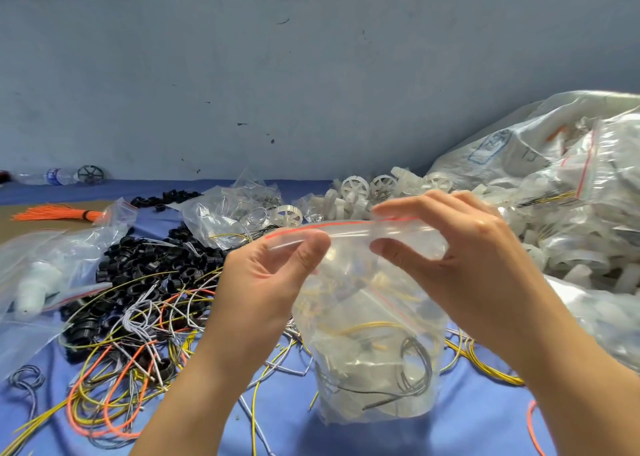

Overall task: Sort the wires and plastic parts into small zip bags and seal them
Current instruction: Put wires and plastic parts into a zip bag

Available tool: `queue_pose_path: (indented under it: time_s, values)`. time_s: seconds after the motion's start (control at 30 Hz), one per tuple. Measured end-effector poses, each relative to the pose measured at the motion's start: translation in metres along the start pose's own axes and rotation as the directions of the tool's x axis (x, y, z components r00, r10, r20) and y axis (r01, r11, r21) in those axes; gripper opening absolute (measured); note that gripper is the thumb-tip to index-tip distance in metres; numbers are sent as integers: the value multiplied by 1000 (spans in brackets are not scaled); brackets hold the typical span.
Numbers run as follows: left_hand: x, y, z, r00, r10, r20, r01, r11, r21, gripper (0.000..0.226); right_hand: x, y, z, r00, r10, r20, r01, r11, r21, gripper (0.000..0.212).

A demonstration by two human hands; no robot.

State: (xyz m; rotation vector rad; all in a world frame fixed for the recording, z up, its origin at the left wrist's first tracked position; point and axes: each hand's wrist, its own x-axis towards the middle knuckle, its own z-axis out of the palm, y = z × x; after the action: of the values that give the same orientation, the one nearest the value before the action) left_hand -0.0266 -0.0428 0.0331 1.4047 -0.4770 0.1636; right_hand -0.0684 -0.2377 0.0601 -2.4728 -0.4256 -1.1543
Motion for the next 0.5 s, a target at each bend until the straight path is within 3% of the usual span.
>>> queue_pose_path:
  time_s: [0.07, 0.13, 0.2, 0.3, 0.5]
  values:
    - [2, -3, -6, 999, -19, -37, 20, 999, 27, 21, -3, 14, -2, 987, 157, -35, -144, 961, 236, 29]
    - [3, -5, -9, 998, -24, -53, 27, 999, 48, 27, -6, 27, -2, 946, 324, -8, -276, 818, 505, 28]
    - [4, -7, -10, 997, -33, -75, 37, 998, 45, 28, -10, 37, 3, 908, 413, 66, -348, 659, 667, 23]
    - [4, -9, -8, 996, -43, -78, 47, 998, 50, 26, -15, 40, 14, 894, 424, 149, -392, 576, 717, 21]
    - [6, -8, -8, 992, -56, -110, 61, 997, 44, 31, -16, 31, 28, 884, 456, 107, -345, 479, 807, 21]
